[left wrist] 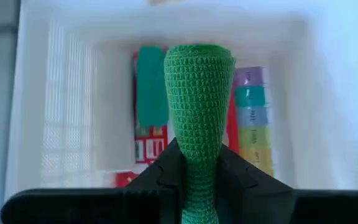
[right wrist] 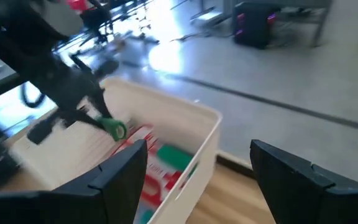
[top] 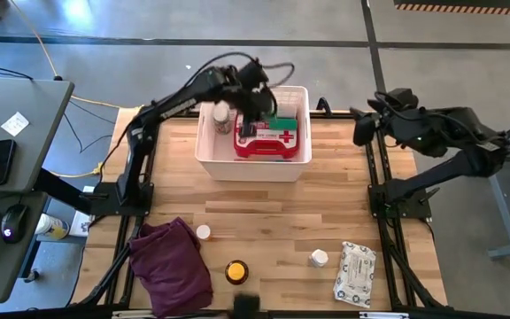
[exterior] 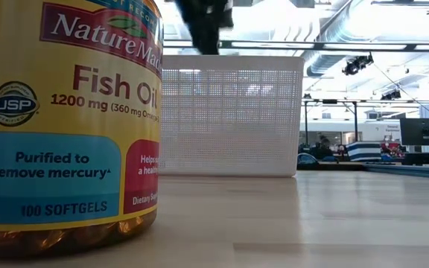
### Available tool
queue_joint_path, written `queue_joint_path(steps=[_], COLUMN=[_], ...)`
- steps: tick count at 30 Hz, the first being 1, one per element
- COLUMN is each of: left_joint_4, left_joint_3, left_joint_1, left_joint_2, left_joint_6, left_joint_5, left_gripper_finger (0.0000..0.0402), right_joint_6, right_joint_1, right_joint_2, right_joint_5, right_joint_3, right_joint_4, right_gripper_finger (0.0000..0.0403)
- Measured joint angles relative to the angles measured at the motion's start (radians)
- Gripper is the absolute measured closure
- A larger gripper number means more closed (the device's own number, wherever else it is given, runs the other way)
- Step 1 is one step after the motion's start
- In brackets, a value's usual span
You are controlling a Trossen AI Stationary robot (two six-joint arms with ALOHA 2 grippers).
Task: Pick & place medical supplies in basket/bin
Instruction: Put the green bandage into the white bin
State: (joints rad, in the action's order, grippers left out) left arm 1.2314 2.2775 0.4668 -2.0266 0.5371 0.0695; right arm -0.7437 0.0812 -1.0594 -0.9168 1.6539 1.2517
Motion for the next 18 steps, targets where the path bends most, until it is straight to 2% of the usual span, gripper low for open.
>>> queue_joint_path(steps=[6, 10, 14, 18], left_joint_4=[-0.054, -0.039, -0.022, -0.047], left_joint_3=[-0.086, -0.132, -0.149, -0.165], left_joint_1=[0.163, 0.185, 0.179, 0.157], left_joint_2=[-0.047, -0.066, -0.066, -0.066], left_joint_6=[0.045, 0.056, 0.037, 0.038], left_joint_5=[0.047, 0.055, 0.067, 0.075], left_gripper_finger=[0.0313, 0.03, 0.0303, 0.0307], right_joint_6=[0.003, 0.044, 0.051, 0.094], right_joint_1=[-0.077, -0.11, -0.136, -0.16], right_joint_2=[-0.026, -0.047, -0.061, -0.061], right_joint_5=[0.018, 0.058, 0.061, 0.11], right_joint_3=[0.0, 0.0, 0.0, 0.0], right_joint_4=[-0.035, -0.038, -0.038, -0.042], right_gripper_finger=[0.0128, 0.0128, 0.0128, 0.0128])
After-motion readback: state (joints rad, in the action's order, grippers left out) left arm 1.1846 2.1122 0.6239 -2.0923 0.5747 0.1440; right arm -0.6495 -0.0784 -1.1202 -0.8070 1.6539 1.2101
